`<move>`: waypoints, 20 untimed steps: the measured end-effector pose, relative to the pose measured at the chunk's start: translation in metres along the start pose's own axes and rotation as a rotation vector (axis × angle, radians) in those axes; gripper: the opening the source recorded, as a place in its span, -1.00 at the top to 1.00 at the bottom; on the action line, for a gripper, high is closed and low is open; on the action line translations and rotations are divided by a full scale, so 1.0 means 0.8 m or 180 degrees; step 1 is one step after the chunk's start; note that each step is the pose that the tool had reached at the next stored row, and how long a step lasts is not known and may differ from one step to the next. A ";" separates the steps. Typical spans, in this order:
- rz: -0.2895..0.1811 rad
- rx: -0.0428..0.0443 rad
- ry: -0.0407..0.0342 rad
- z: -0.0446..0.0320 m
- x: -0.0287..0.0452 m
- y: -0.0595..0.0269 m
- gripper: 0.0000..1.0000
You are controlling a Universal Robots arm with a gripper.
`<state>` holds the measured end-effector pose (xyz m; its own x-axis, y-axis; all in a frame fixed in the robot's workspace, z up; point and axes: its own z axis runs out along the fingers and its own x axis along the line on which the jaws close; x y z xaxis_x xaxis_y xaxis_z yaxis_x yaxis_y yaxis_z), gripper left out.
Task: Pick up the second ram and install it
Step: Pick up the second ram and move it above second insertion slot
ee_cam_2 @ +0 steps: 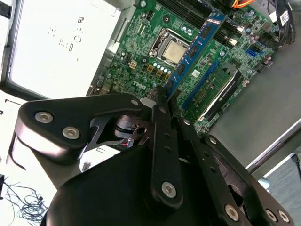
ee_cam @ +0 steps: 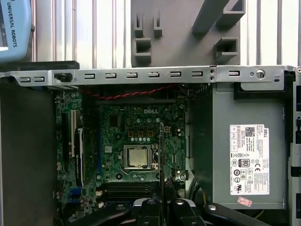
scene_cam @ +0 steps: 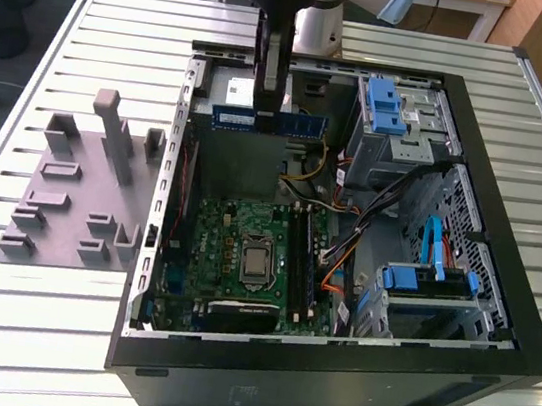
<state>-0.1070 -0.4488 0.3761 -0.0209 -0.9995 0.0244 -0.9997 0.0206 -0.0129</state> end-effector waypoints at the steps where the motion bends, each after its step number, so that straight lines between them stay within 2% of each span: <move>1: 0.0001 0.0000 0.0000 0.0001 -0.0001 -0.002 0.72; 6: 0.0004 -0.0001 -0.0002 0.0006 -0.0002 -0.010 0.72; 9: 0.0004 -0.0001 -0.0029 0.0008 -0.0003 -0.014 0.72; 10: 0.0004 0.0000 -0.0031 0.0010 -0.0004 -0.015 0.72; 20: 0.0004 -0.0001 -0.0031 0.0013 -0.0004 -0.018 0.72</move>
<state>-0.0930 -0.4488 0.3752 -0.0221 -0.9996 0.0146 -0.9997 0.0219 -0.0127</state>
